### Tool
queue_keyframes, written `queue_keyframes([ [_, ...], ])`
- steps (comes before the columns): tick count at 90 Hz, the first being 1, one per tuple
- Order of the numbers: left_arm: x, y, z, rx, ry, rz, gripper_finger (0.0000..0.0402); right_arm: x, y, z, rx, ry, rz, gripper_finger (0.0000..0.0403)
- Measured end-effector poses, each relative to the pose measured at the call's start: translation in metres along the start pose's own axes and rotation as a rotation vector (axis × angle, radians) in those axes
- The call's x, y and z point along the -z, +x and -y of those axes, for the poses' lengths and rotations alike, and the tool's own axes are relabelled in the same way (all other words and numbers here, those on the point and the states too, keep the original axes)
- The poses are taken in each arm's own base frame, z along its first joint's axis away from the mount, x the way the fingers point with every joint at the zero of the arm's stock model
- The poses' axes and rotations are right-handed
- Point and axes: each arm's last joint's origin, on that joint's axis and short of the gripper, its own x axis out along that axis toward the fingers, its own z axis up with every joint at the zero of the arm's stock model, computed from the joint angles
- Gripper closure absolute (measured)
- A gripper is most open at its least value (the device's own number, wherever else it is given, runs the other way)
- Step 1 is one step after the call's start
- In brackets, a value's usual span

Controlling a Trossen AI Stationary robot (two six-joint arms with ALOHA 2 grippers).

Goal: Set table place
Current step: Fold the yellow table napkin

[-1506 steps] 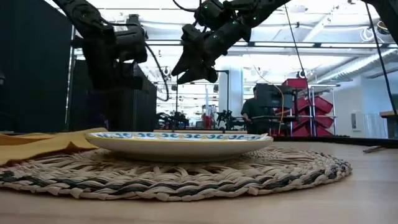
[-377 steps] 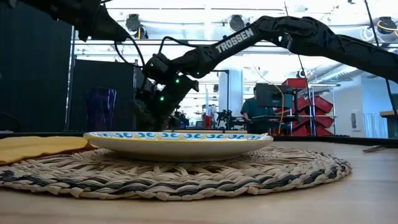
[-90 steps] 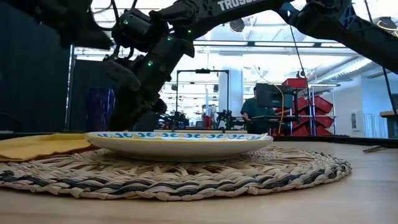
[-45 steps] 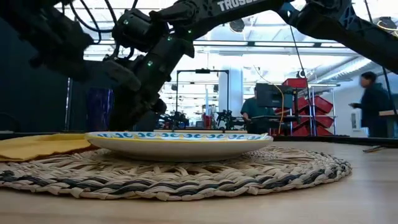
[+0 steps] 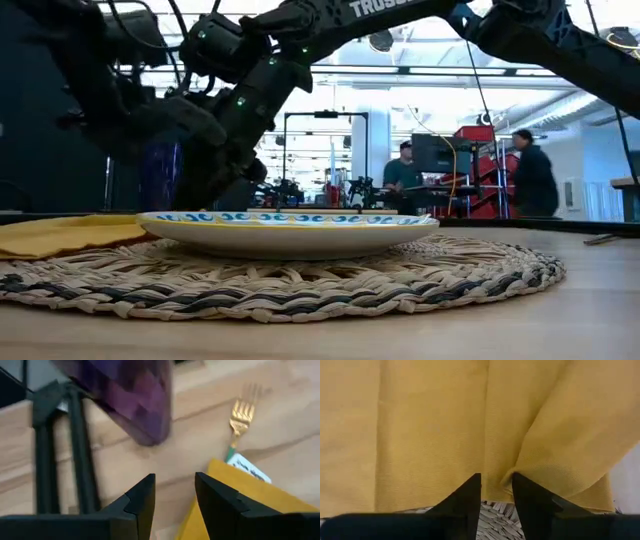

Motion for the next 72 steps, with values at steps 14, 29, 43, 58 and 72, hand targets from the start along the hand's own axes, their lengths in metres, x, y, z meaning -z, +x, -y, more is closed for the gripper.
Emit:
queue_keyframes([
  [14, -0.006, 0.017, 0.003, 0.075, 0.035, -0.099, 0.0277, 0.0, 0.0, 0.0, -0.001, -0.003, -0.001, 0.0304],
  [29, -0.006, 0.034, 0.001, 0.082, 0.055, -0.213, 0.0277, 0.0, 0.0, 0.0, -0.001, -0.005, -0.001, 0.0304],
  [43, -0.009, 0.048, 0.003, 0.165, 0.084, -0.277, 0.0277, 0.0, 0.0, 0.0, -0.001, -0.007, -0.001, 0.0304],
  [58, -0.01, 0.055, 0.004, 0.204, 0.11, -0.297, 0.0277, 0.0, 0.0, 0.0, -0.001, -0.006, 0.0, 0.0305],
  [72, -0.011, 0.06, 0.002, 0.201, 0.127, -0.309, 0.0277, 0.0, 0.0, 0.0, -0.001, -0.006, 0.0, 0.0305],
])
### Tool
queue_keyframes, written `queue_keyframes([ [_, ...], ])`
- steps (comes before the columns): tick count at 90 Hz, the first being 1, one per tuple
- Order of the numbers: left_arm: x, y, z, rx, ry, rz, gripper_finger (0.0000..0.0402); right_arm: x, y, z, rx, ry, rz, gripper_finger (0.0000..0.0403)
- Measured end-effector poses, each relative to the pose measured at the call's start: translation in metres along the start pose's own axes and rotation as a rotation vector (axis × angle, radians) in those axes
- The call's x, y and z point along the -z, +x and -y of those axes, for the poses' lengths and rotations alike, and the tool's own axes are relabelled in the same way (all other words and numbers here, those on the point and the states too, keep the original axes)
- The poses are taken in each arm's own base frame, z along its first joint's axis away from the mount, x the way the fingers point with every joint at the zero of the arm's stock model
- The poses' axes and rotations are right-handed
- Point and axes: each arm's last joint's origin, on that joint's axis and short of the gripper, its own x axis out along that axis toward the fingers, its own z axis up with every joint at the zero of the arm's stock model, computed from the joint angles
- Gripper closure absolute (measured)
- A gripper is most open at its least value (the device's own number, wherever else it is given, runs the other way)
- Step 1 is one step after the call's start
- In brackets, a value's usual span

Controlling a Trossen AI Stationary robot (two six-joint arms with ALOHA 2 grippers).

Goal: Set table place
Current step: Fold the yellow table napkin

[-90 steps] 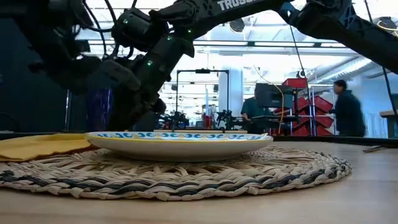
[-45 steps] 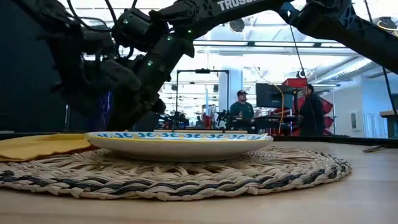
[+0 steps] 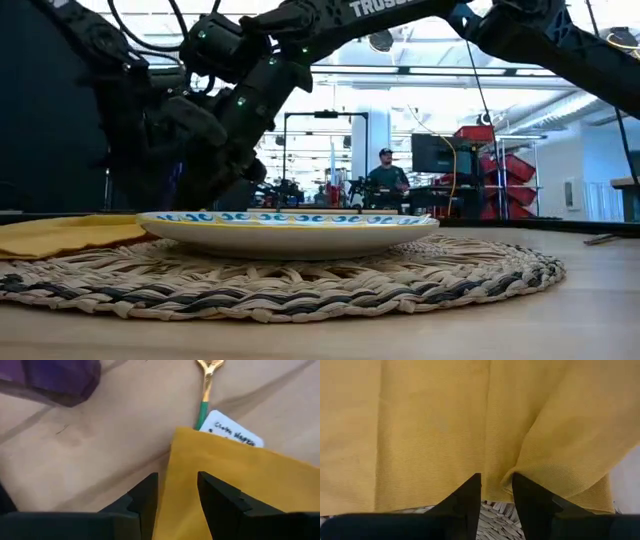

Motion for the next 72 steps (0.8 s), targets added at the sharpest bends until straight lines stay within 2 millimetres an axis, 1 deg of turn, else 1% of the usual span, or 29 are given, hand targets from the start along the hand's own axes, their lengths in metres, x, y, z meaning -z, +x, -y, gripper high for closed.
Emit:
queue_keyframes([
  [18, -0.002, 0.008, -0.003, 0.027, 0.023, -0.043, 0.0277, 0.0, 0.0, 0.0, 0.0, 0.0, 0.001, 0.0305],
  [43, -0.003, 0.016, -0.001, 0.09, 0.039, -0.076, 0.0277, 0.0, 0.0, 0.0, 0.001, 0.0, 0.001, 0.0305],
  [72, -0.003, 0.019, 0.0, 0.103, 0.047, -0.094, 0.0277, 0.0, 0.0, 0.001, 0.001, 0.0, 0.001, 0.0305],
])
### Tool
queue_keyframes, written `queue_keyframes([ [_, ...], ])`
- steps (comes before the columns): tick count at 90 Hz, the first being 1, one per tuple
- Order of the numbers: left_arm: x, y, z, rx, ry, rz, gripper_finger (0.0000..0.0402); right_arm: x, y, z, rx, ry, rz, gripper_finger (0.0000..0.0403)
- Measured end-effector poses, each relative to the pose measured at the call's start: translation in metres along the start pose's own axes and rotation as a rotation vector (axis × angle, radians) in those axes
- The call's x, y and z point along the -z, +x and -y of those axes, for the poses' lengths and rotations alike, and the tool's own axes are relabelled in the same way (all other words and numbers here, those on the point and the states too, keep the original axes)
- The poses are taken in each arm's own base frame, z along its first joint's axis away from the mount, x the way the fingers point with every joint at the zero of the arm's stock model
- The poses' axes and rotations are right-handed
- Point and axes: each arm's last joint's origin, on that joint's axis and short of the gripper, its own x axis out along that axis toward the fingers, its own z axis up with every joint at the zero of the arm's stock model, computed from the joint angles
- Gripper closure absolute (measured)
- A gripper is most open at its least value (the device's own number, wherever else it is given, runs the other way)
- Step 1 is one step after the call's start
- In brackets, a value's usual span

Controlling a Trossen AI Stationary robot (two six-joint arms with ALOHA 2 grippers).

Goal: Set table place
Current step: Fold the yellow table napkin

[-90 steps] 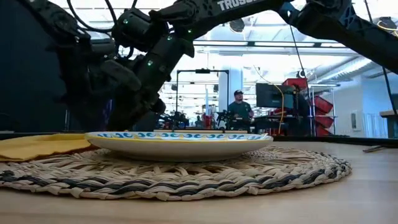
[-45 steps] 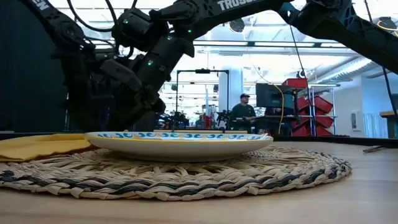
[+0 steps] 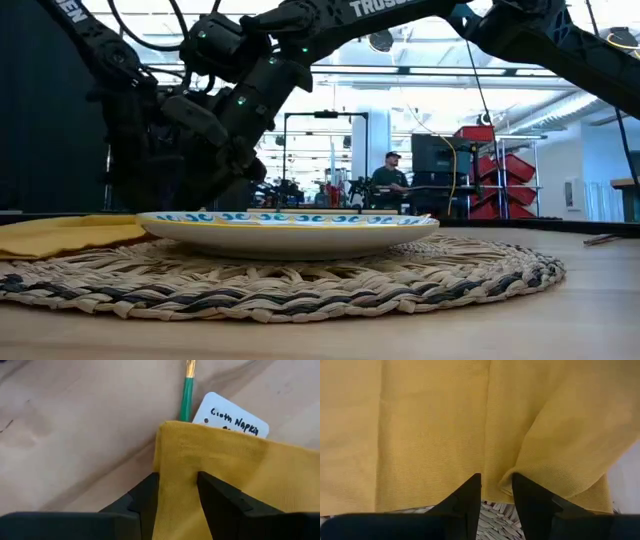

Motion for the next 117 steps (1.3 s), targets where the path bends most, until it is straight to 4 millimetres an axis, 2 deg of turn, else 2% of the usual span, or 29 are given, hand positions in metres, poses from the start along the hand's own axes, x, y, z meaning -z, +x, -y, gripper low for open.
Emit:
queue_keyframes([
  [50, 0.0, 0.0, 0.0001, -0.002, 0.024, 0.001, 0.0277, 0.0, -0.0001, 0.0004, 0.001, 0.001, 0.0, 0.0305],
  [69, 0.0004, -0.0002, -0.004, -0.137, 0.037, 0.014, 0.0277, 0.0, -0.0001, 0.0004, 0.001, 0.001, -0.001, 0.0305],
  [117, -0.0007, 0.0027, -0.0007, -0.043, 0.071, -0.004, 0.0283, -0.0003, -0.0004, 0.0031, 0.004, 0.004, 0.0, 0.0305],
])
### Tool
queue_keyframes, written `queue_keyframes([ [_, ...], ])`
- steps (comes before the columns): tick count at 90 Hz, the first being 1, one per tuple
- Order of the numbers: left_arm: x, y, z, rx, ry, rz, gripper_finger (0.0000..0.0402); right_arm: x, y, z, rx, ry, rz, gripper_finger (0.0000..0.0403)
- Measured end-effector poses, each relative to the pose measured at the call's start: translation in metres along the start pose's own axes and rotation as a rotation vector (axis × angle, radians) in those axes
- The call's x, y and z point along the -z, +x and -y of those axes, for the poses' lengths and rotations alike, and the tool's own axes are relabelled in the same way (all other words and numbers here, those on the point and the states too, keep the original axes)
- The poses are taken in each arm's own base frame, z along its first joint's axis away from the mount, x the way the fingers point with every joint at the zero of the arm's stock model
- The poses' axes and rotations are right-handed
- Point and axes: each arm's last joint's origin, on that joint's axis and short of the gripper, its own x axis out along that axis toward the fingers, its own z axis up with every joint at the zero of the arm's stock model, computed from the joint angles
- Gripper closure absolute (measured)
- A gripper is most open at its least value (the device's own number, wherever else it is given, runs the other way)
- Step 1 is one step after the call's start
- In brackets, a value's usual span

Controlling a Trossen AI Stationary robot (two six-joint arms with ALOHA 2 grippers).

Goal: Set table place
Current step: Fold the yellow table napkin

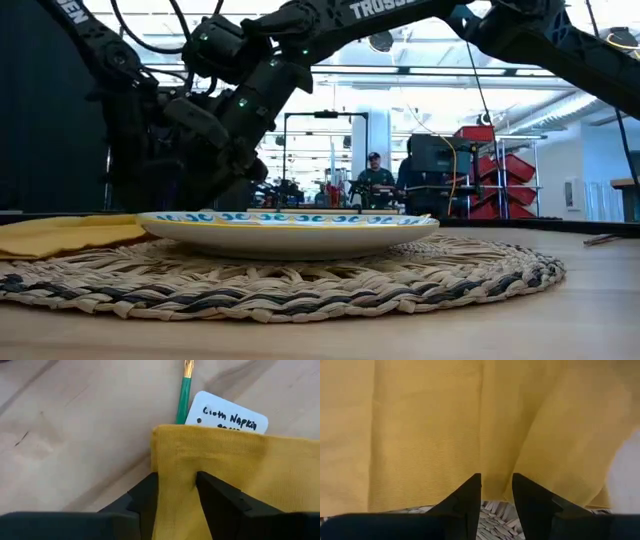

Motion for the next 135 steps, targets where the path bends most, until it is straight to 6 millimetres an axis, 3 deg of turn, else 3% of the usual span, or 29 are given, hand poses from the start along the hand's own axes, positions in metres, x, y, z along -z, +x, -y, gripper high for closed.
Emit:
queue_keyframes([
  [26, 0.0, 0.0, -0.001, -0.035, 0.011, 0.003, 0.0393, 0.0, 0.0, 0.0, 0.0, 0.0, 0.0, 0.0305],
  [51, 0.002, -0.005, 0.004, -0.033, 0.024, 0.006, 0.0401, 0.0, 0.0, 0.001, 0.0, 0.001, -0.001, 0.0305],
  [86, 0.006, -0.044, 0.03, -0.01, 0.053, 0.02, 0.0401, 0.0, -0.002, 0.015, 0.015, 0.025, -0.008, 0.0305],
  [135, 0.033, -0.048, 0.064, -0.051, 0.103, -0.055, 0.0401, -0.003, -0.013, 0.013, 0.015, 0.012, -0.011, 0.0305],
])
